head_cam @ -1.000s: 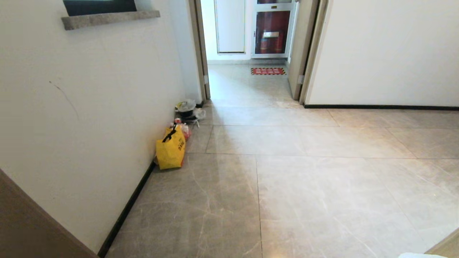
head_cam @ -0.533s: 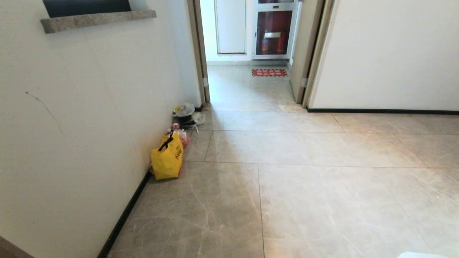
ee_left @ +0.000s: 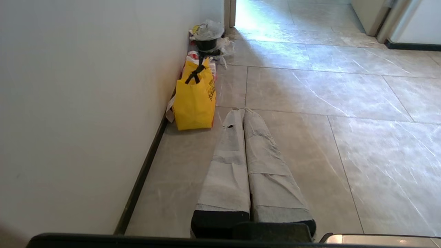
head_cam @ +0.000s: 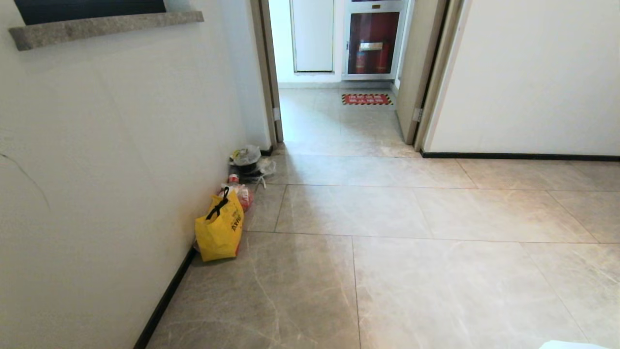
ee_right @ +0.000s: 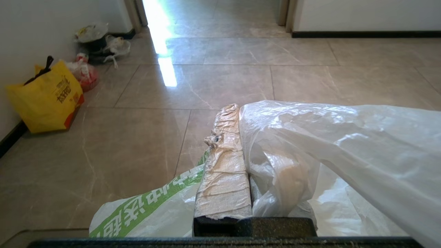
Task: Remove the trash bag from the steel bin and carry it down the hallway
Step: Put the trash bag at the door
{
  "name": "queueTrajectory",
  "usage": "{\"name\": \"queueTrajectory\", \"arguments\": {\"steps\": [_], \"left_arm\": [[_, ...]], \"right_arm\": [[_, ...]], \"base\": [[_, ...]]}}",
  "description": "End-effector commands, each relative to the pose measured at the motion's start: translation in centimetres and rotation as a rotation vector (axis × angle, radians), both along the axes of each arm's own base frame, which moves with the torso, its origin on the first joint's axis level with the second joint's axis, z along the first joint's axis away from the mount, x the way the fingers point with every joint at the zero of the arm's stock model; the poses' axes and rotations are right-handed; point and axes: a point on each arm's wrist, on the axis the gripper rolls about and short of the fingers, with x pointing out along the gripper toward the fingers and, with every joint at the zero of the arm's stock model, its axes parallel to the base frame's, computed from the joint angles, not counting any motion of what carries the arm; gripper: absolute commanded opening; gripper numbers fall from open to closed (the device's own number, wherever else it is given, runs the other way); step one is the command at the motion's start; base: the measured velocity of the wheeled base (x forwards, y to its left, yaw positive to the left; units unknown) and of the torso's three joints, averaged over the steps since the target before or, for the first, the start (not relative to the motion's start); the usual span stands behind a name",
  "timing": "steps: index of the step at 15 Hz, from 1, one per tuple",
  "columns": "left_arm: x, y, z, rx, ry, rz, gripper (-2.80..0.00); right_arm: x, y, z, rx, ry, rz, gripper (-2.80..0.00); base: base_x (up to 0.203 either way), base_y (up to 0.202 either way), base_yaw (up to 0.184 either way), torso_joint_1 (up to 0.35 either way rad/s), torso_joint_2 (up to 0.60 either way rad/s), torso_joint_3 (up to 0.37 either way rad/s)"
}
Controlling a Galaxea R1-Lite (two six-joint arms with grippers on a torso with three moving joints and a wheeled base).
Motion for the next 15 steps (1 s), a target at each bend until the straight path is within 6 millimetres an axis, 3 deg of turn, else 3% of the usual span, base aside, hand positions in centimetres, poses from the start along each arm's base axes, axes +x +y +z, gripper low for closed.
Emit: {"name": "queueTrajectory", "arguments": {"steps": [1,15], "left_arm": [[0.00,0.00,0.00,0.000,0.000,0.001,-2.80],[0.00,0.00,0.00,0.000,0.000,0.001,-2.80]], "right_arm": [[0.01,0.00,0.01,-0.001,0.001,0.000,-2.80],[0.01,0.00,0.01,-0.001,0.001,0.000,-2.80]], "base": [[0.188,0.000,0.004,0.003,0.00,-0.002],[0.189,0.000,0.001,0.002,0.00,0.003]]}}
